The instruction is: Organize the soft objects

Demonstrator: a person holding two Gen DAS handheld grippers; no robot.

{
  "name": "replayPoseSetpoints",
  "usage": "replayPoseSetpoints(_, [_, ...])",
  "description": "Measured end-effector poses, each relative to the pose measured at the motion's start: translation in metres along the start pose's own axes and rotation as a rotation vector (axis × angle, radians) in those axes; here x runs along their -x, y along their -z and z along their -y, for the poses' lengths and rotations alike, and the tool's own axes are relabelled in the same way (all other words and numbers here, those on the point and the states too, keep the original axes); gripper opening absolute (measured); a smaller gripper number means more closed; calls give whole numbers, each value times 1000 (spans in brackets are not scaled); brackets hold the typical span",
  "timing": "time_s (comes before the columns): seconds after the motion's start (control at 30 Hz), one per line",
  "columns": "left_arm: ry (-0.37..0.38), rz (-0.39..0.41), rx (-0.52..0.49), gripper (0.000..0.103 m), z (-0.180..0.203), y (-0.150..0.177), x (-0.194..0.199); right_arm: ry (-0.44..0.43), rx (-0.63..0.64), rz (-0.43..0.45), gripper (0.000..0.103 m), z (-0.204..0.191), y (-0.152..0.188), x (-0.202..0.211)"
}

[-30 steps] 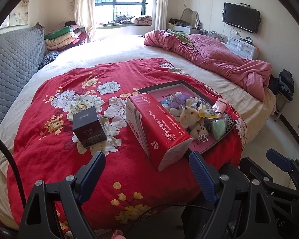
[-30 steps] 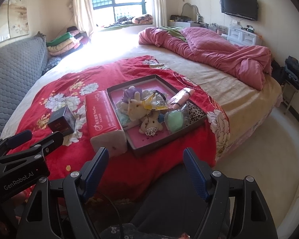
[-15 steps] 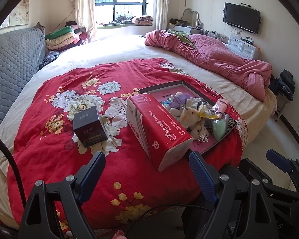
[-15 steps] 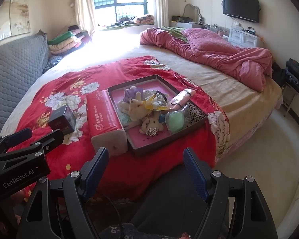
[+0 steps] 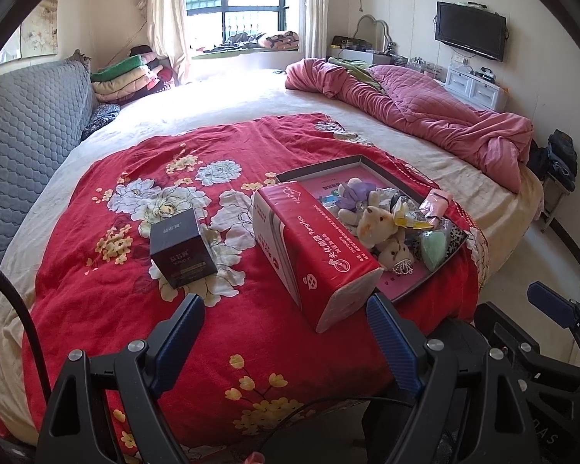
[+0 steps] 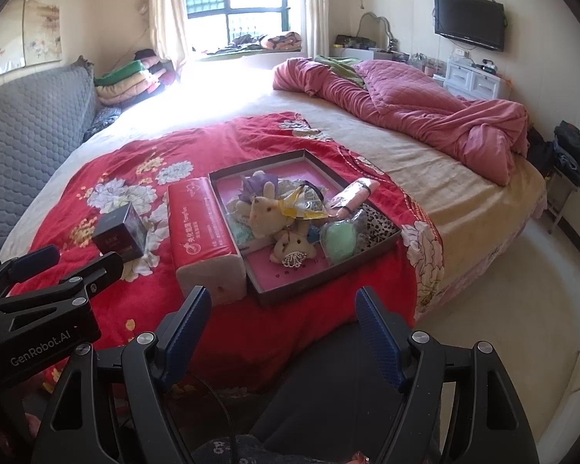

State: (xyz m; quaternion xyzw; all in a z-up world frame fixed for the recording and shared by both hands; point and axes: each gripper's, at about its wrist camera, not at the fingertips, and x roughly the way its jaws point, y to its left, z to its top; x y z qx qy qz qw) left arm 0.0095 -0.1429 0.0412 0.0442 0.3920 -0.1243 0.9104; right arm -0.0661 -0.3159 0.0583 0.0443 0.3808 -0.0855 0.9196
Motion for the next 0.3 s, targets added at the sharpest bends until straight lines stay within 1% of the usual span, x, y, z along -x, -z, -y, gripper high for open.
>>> replayPoseSetpoints(0.1, [-11,-10,2,85,-2,2,-4,0,0,-2,78,0,0,-1])
replayPoseSetpoints(0.3, [-26,2,6,85,-4,3,-5,3,4,-11,78,1,0,-3])
